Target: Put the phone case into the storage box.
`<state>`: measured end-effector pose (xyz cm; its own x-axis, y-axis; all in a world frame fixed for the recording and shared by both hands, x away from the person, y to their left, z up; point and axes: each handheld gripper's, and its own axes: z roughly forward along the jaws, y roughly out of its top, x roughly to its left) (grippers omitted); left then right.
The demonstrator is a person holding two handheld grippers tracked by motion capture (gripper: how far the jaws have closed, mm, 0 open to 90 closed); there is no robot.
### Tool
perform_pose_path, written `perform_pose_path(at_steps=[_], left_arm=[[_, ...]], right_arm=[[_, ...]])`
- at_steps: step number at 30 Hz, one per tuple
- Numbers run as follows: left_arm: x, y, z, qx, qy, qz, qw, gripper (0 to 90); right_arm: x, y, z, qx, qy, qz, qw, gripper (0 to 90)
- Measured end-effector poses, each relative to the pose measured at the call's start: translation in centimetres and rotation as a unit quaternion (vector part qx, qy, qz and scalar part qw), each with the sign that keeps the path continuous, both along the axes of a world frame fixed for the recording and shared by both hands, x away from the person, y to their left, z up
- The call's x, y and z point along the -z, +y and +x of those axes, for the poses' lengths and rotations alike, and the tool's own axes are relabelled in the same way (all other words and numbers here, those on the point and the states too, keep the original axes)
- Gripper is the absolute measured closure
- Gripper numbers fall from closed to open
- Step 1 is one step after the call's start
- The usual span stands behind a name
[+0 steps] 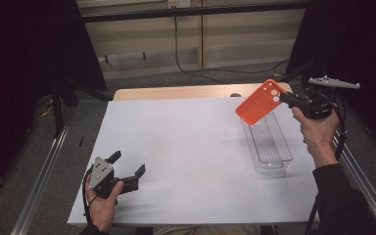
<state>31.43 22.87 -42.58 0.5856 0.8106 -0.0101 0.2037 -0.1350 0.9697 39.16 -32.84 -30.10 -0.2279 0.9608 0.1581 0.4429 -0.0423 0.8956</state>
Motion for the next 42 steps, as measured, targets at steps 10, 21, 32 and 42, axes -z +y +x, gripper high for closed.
perform_pose_path(at_steps=[10, 21, 32, 42], left_arm=[[0.1, 0.1, 0.1, 0.001, 0.006, 0.002, 1.0, 2.8], [0.1, -0.1, 0.1, 0.005, 0.009, -0.003, 0.9999, 2.8], [0.1, -0.2, 0.0, 0.004, 0.003, 0.002, 1.0, 2.9], [0.0, -0.3, 0.0, 0.009, 0.003, -0.002, 1.0, 2.9]], right_arm=[[0.2, -2.0, 1.2, 0.025, 0.011, -0.006, 0.9996, 80.8], [0.2, -2.2, 2.5, 0.031, 0.017, -0.043, 0.9984, 80.8], [1.3, -1.8, 3.5, 0.027, 0.028, -0.087, 0.9955, 80.8], [2.0, -1.4, 4.5, 0.022, 0.02, -0.115, 0.9929, 80.8]])
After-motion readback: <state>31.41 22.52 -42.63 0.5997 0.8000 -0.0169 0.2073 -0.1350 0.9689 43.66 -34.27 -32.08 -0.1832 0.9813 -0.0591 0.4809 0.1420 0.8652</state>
